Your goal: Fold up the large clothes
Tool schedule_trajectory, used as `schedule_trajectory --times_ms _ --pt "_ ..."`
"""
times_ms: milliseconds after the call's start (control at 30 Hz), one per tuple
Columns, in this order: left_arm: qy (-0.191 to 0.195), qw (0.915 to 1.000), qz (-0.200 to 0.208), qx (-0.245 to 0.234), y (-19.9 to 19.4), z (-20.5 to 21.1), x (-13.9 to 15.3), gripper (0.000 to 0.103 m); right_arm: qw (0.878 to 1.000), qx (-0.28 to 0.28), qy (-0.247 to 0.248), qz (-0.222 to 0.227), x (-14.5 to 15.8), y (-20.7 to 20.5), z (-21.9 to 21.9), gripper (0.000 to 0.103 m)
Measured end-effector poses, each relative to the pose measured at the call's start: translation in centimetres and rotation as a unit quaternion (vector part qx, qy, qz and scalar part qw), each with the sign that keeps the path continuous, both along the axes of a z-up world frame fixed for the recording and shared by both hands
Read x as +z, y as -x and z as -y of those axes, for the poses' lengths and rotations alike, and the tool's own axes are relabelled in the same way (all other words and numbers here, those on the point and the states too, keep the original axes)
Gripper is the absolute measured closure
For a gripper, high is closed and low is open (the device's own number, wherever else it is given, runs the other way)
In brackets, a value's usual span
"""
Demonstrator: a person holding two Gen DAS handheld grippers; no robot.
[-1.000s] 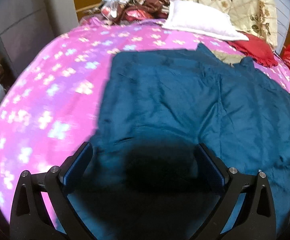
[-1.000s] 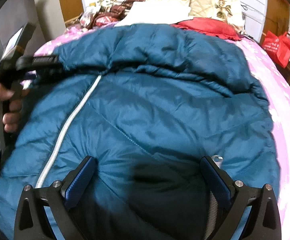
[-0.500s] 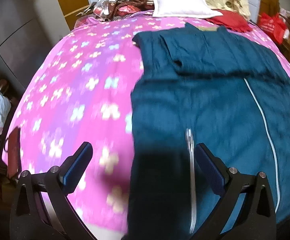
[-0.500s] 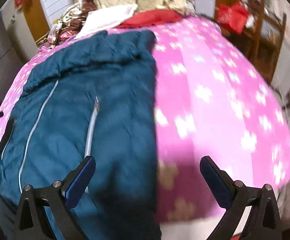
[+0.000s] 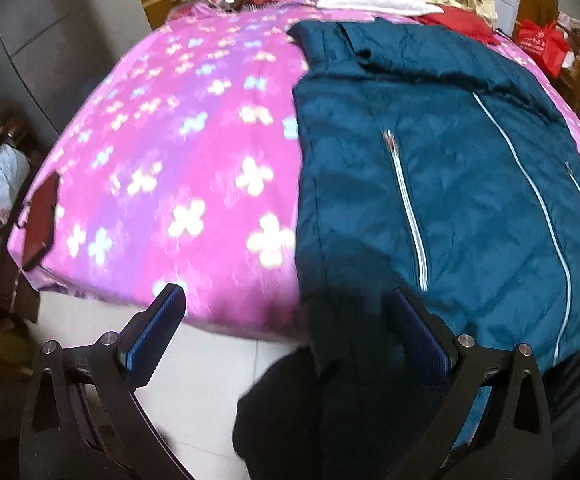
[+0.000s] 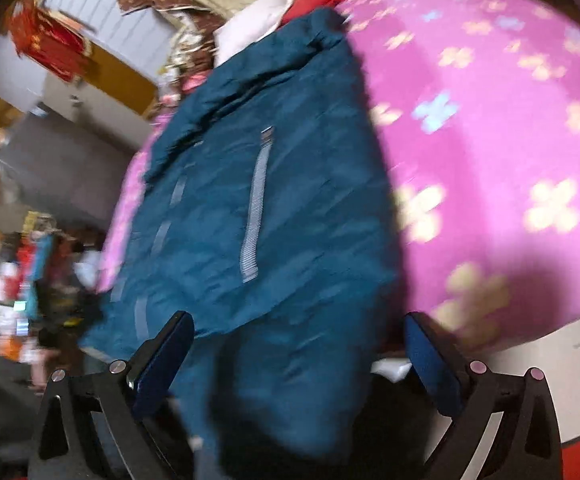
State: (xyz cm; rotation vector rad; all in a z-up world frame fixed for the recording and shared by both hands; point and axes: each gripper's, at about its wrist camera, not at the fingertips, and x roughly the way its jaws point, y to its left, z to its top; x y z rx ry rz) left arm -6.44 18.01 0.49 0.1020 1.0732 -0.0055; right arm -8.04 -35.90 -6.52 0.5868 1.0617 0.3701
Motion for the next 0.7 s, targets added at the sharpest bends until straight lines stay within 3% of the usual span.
schedule_trajectory --times_ms 133,300,400,467,500,600,700 --pt "0.048 0.9985 -0.022 -0.017 0.1 -0.4 -1.4 0.001 1.000 0.014 0.009 0.024 -0.1 0.0 -0.8 0.009" --pt "0.141 0.9868 -0.068 -0.044 -0.4 -0.4 -2.9 0.001 0.999 0.024 0.008 0.039 0.1 -0.3 -1.4 0.009" --pt "0.155 0.9819 -0.080 -0.074 -0.4 0.7 -3.4 0.003 0.999 0.028 0.013 0.040 0.2 -0.5 -1.8 0.009" --pt "0.152 0.9822 -0.076 -0.080 -0.3 1.0 -3.3 0.007 0.998 0.033 0.024 0.041 0.2 -0.5 -2.0 0.021" --pt "0.153 0.9821 -0.073 -0.082 -0.4 1.0 -3.1 0.015 0.998 0.034 0.029 0.042 0.2 -0.5 -2.1 0.026" --pt "0.179 0.9782 -0.070 -0.079 -0.7 0.3 -2.9 0.059 0.997 0.043 0.041 0.038 0.1 -0.3 -2.4 0.044" --pt "0.186 0.9776 -0.068 -0.072 -1.1 0.1 -3.2 0.070 0.997 0.054 0.034 0.040 0.0 0.2 -2.5 0.054"
